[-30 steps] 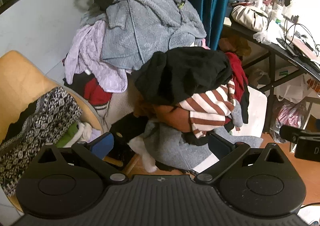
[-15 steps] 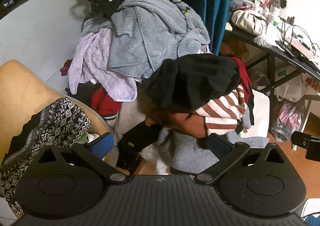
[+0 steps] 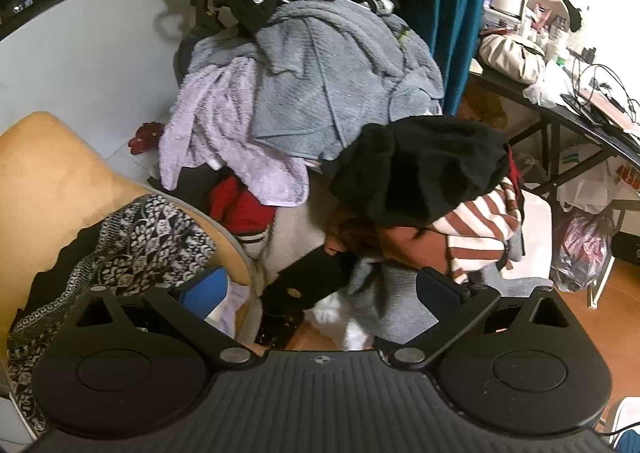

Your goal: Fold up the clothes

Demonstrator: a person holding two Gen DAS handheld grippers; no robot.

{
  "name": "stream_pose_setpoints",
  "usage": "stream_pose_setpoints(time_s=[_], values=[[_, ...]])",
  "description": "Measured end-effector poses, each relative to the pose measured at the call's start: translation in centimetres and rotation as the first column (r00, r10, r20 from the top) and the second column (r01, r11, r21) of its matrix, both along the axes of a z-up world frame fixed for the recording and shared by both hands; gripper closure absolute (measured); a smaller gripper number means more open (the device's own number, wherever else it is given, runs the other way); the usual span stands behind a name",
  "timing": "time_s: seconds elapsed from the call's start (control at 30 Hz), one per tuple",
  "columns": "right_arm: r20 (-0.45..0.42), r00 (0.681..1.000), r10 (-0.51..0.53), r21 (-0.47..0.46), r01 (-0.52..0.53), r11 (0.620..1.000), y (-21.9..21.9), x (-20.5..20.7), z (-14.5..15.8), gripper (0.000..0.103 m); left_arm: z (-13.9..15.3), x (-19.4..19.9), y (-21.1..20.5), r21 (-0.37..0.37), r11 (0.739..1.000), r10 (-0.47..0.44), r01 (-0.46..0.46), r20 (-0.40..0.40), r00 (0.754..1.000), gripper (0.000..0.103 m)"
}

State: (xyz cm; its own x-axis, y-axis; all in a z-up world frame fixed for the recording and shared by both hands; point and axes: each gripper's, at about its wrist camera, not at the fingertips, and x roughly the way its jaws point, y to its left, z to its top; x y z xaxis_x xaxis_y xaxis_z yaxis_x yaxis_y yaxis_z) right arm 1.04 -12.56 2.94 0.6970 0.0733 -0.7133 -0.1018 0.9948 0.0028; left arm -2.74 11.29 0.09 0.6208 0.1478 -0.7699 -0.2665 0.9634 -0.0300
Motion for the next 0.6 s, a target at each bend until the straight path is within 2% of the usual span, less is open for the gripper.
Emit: stream_pose_setpoints(time_s=[0.27,0.43,0.6], values=[[0.019,1.000,-0.019,-0.057,0.020,0.998,2.0,0.0,0.1,0.001,-0.9,-0.6,1.9,-0.045,0.998,0.053,-0.054,-0.012,0.999,0.001],[0.019,1.000,0.004,-0.076,-0.003,0.997,2.7,0.3,-0.1,0.001,-1.5,-0.9,3.0,-0.075,0.993,0.086,-0.088,-0.022,0.996,0.001],[-0.015,1.000,0.016,-0.087,-0.017,0.996,3.3,1.8,-1.0,0.001,-2.1,-0.7,3.8,-0.093,0.989,0.112,-0.115,-0.039,0.993,0.001]])
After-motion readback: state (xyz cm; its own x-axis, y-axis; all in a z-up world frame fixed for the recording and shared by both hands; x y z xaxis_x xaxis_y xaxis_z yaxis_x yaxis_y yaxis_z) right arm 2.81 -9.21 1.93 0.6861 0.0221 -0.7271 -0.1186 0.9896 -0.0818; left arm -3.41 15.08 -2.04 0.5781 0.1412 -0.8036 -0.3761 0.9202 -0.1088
